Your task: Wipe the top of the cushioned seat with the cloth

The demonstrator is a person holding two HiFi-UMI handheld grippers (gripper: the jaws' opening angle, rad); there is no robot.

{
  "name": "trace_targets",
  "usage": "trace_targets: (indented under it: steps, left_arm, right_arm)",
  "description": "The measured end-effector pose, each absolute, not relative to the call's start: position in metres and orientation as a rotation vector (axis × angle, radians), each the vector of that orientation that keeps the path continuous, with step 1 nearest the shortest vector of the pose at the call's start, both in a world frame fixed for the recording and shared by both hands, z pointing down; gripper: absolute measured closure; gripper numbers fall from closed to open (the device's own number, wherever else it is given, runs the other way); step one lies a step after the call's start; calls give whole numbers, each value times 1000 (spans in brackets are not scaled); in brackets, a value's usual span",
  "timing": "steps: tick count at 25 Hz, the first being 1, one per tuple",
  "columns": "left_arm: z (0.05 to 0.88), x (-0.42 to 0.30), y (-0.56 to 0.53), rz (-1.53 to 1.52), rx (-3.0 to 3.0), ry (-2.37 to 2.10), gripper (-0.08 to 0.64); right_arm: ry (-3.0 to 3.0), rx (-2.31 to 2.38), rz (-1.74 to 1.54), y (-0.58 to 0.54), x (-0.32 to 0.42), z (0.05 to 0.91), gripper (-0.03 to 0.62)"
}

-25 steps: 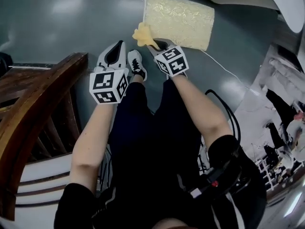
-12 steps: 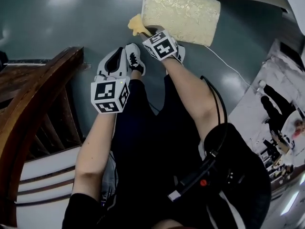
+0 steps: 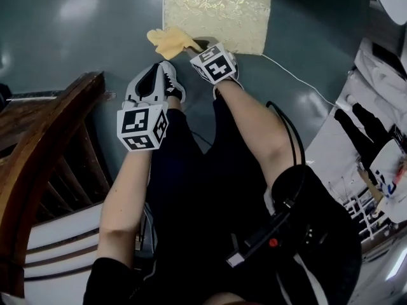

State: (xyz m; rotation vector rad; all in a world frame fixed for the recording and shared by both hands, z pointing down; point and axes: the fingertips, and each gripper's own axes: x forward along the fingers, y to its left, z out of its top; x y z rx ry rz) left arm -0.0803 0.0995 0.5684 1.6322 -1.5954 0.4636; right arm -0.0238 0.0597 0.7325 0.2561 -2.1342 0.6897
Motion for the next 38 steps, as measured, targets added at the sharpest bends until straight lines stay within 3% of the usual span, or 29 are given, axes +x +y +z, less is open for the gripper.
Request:
trace_targets:
  steps: [14, 38]
  left_arm:
    - [565, -4, 66, 510, 1699, -1523, 555]
    - [542, 69, 24, 649, 1802, -1454, 555]
  right_arm:
    - [-2101, 388, 794, 37, 83, 735, 522]
    - [-2005, 453, 866, 5, 180, 740, 522]
